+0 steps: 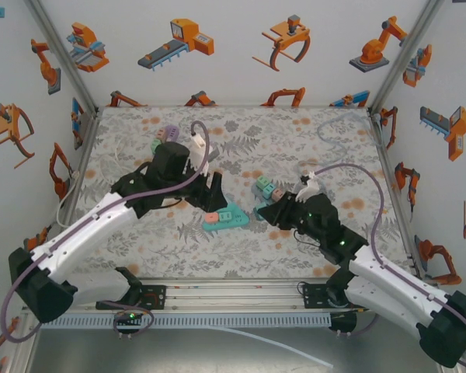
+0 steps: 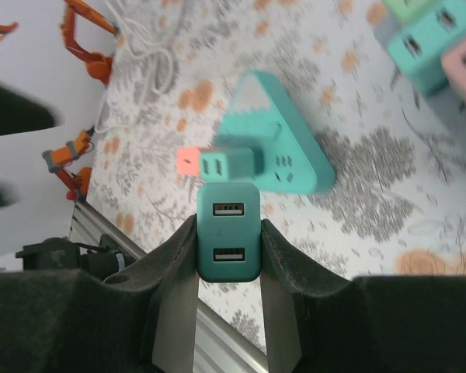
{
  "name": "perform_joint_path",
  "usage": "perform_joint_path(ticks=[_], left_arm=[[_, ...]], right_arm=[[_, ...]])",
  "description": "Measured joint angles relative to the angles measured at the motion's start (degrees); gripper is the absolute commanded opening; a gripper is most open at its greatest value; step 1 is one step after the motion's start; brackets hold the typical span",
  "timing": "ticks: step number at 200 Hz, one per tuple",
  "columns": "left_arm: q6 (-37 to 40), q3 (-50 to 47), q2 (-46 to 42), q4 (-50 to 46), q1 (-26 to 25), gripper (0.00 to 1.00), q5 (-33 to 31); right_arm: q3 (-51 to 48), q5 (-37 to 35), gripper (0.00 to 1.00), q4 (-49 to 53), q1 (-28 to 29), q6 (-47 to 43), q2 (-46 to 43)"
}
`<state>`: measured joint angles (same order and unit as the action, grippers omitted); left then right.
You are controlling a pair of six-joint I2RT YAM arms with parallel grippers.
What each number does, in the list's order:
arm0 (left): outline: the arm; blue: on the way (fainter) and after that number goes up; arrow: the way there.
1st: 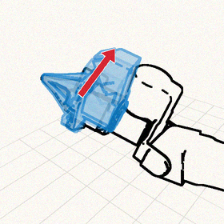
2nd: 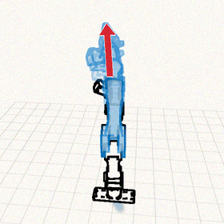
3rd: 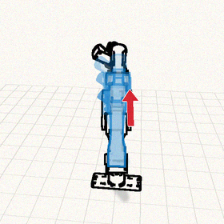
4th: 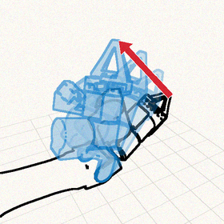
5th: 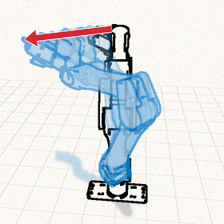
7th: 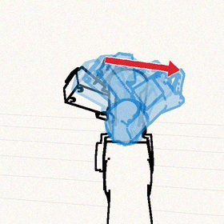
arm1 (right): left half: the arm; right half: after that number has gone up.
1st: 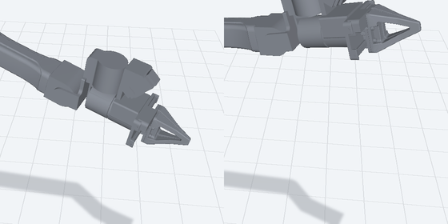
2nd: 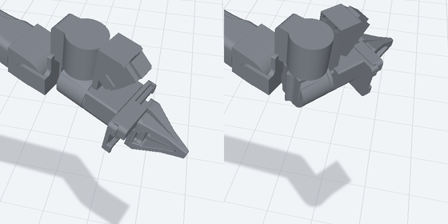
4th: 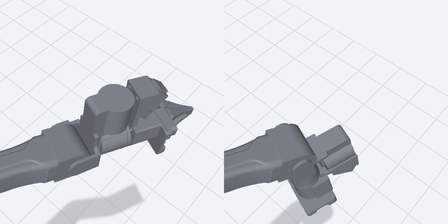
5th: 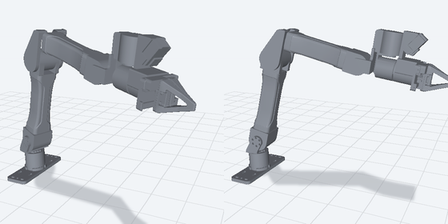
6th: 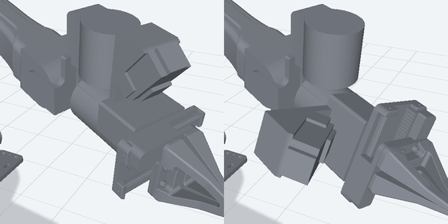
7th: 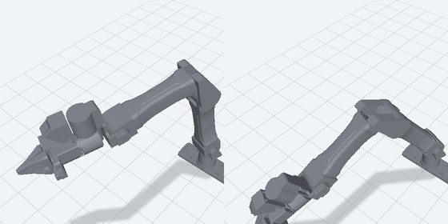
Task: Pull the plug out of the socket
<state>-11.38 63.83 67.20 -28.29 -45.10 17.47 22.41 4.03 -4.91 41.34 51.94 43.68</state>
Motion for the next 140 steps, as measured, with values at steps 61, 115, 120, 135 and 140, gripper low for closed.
perform_joint_path(ticks=[61,115,120,135,140], left_arm=[[3.7,-6.4,-4.0,-2.5,-4.7,0.7,5.1],[5.6,-7.1,-3.1,-4.4,-5.3,0.73,4.1],[5.8,-7.1,-3.1,-4.4,-5.4,0.74,4.0],[6.1,-7.1,-3.1,-4.4,-5.5,0.77,3.4],[6.2,-7.1,-3.1,-4.5,-5.5,0.78,3.2]], right_arm=[[-6.5,2.7,0.03,-8.4,1.5,3.8,11.2],[-7.4,1.9,0.1,-17.4,4.7,3.0,19.6],[-7.6,1.7,0.12,-17.8,5.0,2.9,20.0],[-8.1,0.9,0.16,-18.9,5.5,2.5,21.2],[-8.2,0.7,0.18,-19.1,5.7,2.5,21.6]])
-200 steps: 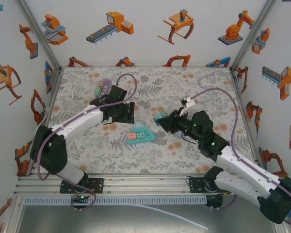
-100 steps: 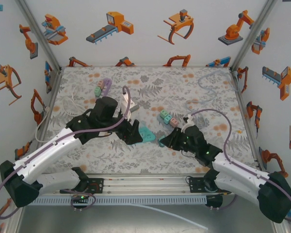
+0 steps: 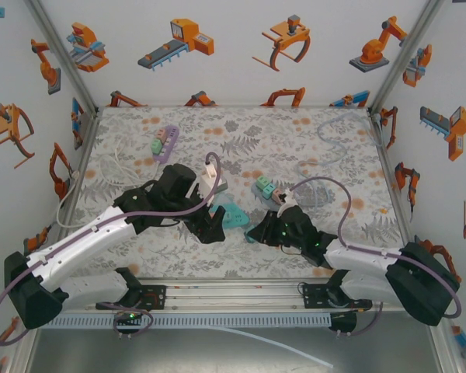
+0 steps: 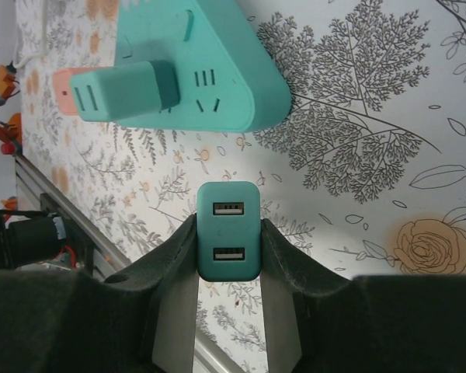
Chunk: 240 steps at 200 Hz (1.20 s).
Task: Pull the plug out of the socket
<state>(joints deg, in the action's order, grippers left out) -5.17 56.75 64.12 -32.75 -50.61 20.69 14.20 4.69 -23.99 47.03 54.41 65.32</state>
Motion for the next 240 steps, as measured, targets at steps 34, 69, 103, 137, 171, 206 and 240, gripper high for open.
perform_joint_path(ticks=[34,69,103,137,171,206,240], left_arm=[[0.3,0.0,0.0,0.0,0.0,0.81,-1.1],[0.4,-0.3,-0.2,0.0,0.0,0.83,-1.9],[0.4,-0.3,-0.8,0.0,0.0,0.86,-3.3],[0.4,-0.3,-1.6,0.2,0.0,0.92,-5.3],[0.4,-0.7,-2.8,0.6,0.0,0.92,-7.6],[-0.3,-0.7,-2.8,0.6,0.3,0.92,-11.7],[-3.1,1.1,0.0,0.6,3.2,0.9,-14.7]], right_arm=[[-0.9,-1.7,0.28,-0.8,1.0,-0.3,1.2],[-1.0,-3.2,0.35,-0.7,1.5,-0.2,1.0],[-1.2,-5.9,0.45,2.4,1.6,-0.4,-1.1],[-2.1,-8.9,0.5,8.1,1.6,-0.9,-6.7],[-2.1,-11.8,0.5,15.4,1.6,-2.9,-15.8],[-1.2,-15.4,0.47,21.8,1.6,-13.1,-26.4],[0.9,-16.6,0.46,18.2,1.6,-32.0,-30.3]])
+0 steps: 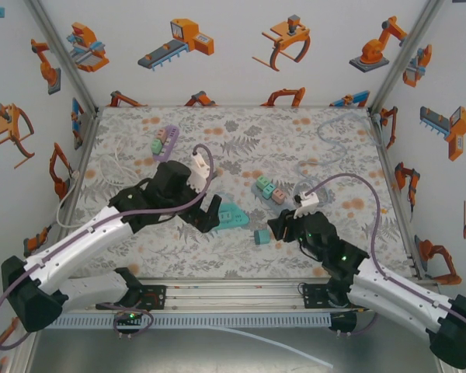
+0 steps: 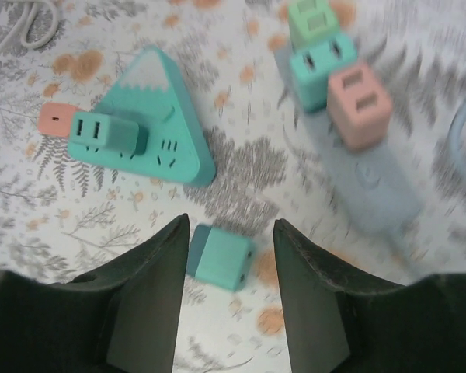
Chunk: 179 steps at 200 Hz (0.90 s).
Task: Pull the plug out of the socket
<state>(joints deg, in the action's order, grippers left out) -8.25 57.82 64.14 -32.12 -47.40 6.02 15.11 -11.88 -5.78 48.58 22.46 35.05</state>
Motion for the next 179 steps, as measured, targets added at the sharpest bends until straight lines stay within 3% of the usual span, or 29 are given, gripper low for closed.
perform_joint_path(ticks=[28,50,89,132,179], left_arm=[[-1.8,3.8,5.1,0.1,4.0,0.88,-0.7],[-1.7,7.6,9.6,0.0,6.9,0.87,-0.9],[-0.8,10.0,16.2,2.4,11.7,0.84,0.0],[-0.3,9.2,20.8,4.6,17.5,0.81,3.5],[0.2,9.2,23.3,4.5,18.2,0.8,5.3]], right_arm=[[3.7,5.6,0.46,-4.1,0.0,-19.0,4.5],[10.1,14.5,0.48,-3.6,0.0,-34.8,11.7],[18.6,28.7,0.51,-1.4,0.0,-54.8,21.6],[27.5,37.0,0.59,3.3,0.0,-65.5,34.7],[32.2,39.6,0.61,5.6,0.0,-68.2,45.2]])
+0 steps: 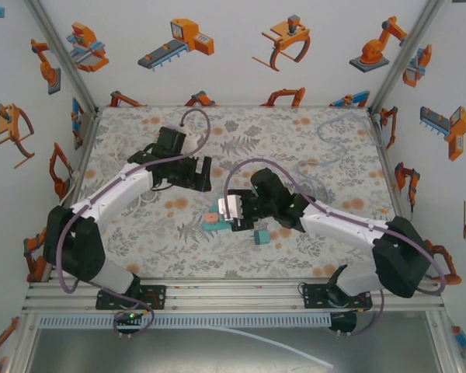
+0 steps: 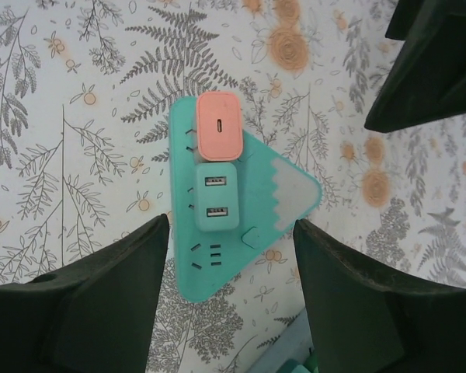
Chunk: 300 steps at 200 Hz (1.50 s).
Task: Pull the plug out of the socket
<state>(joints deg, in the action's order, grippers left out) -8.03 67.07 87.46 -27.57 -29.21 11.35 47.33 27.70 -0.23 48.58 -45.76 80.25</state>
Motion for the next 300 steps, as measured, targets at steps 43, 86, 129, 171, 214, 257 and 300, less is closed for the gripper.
perform_joint_path(ticks=[43,86,129,171,214,257,300], left_arm=[[-0.1,0.0,5.6,-0.1,0.0,0.76,0.1],[-1.7,0.0,9.2,0.5,-0.5,0.72,0.5],[-3.0,-0.1,11.7,2.3,-3.5,0.72,1.6],[-4.1,-0.1,14.6,2.4,-4.5,0.7,2.4],[-4.9,1.0,15.5,1.3,-5.0,0.66,2.3],[-5.3,2.7,16.6,-0.3,-5.7,0.64,1.8],[-5.4,3.4,17.0,-1.2,-5.9,0.63,1.4]], right_arm=[[1.1,0.5,0.57,-1.7,0.0,-0.4,6.5],[1.1,1.4,0.48,-5.3,0.0,0.1,10.4],[1.1,2.3,0.42,-7.5,0.0,0.9,12.3],[1.1,3.0,0.38,-7.8,0.0,0.9,12.9],[1.3,3.2,0.33,-7.5,0.0,0.9,13.0],[2.3,3.1,0.3,-5.2,-0.1,0.6,13.0],[2.3,4.3,0.24,-5.3,-0.8,1.9,13.0]])
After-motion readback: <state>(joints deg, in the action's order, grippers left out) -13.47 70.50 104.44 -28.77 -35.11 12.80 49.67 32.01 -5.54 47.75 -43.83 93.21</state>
